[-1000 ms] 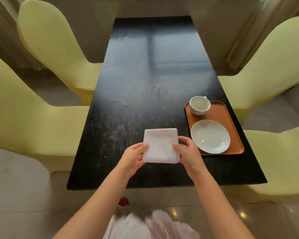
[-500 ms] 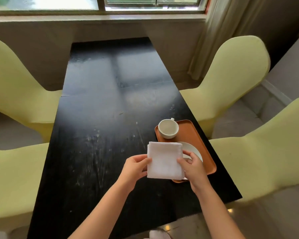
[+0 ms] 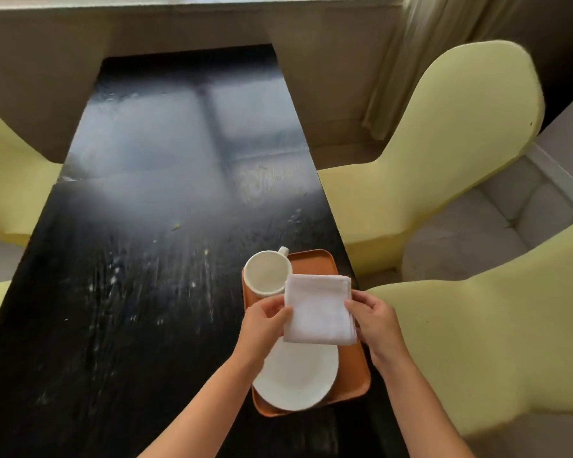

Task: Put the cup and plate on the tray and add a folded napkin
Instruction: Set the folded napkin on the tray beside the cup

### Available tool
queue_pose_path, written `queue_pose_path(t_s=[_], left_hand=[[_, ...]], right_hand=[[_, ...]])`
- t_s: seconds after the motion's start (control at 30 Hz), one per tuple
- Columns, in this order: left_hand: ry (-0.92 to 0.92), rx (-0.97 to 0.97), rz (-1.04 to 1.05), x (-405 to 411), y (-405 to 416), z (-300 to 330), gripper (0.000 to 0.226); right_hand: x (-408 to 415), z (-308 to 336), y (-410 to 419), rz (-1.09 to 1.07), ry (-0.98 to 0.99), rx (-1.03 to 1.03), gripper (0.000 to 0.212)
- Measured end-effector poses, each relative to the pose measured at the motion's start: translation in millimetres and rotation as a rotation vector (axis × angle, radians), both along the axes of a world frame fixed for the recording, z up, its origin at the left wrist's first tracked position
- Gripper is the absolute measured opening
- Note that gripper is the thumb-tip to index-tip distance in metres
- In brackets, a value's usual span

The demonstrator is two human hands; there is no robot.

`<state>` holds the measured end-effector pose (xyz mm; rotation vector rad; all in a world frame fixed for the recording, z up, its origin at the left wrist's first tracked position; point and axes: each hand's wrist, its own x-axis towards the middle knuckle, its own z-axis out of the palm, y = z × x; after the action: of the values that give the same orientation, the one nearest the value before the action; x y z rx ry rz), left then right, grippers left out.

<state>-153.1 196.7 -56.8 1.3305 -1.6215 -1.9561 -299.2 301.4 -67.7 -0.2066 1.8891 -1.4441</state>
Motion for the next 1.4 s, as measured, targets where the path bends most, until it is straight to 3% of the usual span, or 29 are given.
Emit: queue_pose_path(t_s=[0.17, 0.33, 0.5, 0.63, 0.7, 0.8, 0.9, 0.97, 1.03, 1.17, 1.27, 1.33, 1.4], left_hand=[[-0.029, -0.066, 0.101, -58.0, 11.5, -23.3, 0.045], [-0.162, -0.129, 0.082, -82.8, 14.6, -56.4, 0.052], [-0.307, -0.392, -0.016, -89.3, 16.4, -80.8, 0.059], [-0.502, -0.698, -0.240, -85.4, 24.7, -92.6, 0.059], [-0.663, -0.797, -0.406, -84.7, 27.0, -99.9, 0.056], [-0.791, -0.791, -0.552, -83.8, 30.0, -111.1, 0.056], [-0.832, -0.772, -0.585, -83.7, 31.4, -118.8, 0.057], [-0.845, -0.779, -0.600, -83.8, 32.0, -121.4, 0.057], [-0.845, -0.789, -0.601, -83.9, 31.8, -121.6, 0.057], [-0.817, -0.759, -0.572, -83.2, 27.1, -114.1, 0.056], [-0.593, -0.809, -0.441, -75.7, 20.2, -95.3, 0.049], [-0.383, -0.878, -0.238, -62.7, 8.8, -79.1, 0.037], [-0.291, -0.994, -0.015, -44.3, -13.5, -65.7, 0.027]], right_hand=[[-65.9, -34.4, -28.6, 0.046, 0.056, 0.003, 0.017], [-89.6, -72.0, -54.2, 0.131, 0.081, 0.045, 0.014], [-93.2, -98.2, -69.5, 0.163, 0.176, 0.107, 0.014], [-89.6, -108.8, -72.9, 0.180, 0.294, 0.135, 0.005], [-88.5, -110.1, -73.7, 0.208, 0.375, 0.151, 0.004], [-88.2, -107.6, -76.0, 0.342, 0.588, 0.204, 0.013], [-88.7, -103.2, -74.2, 0.462, 0.943, 0.239, 0.038], [-91.8, -105.7, -67.2, 0.612, 1.173, 0.197, 0.063], [-95.1, -109.3, -59.8, 0.846, 1.312, 0.192, 0.072], [-103.5, -123.6, -60.9, 1.178, 1.291, 0.286, 0.067], [-106.8, -131.5, -68.2, 1.263, 1.289, 0.382, 0.067], [-107.5, -134.1, -69.2, 1.270, 1.295, 0.415, 0.068], [-105.9, -132.8, -69.3, 1.286, 1.302, 0.447, 0.068]])
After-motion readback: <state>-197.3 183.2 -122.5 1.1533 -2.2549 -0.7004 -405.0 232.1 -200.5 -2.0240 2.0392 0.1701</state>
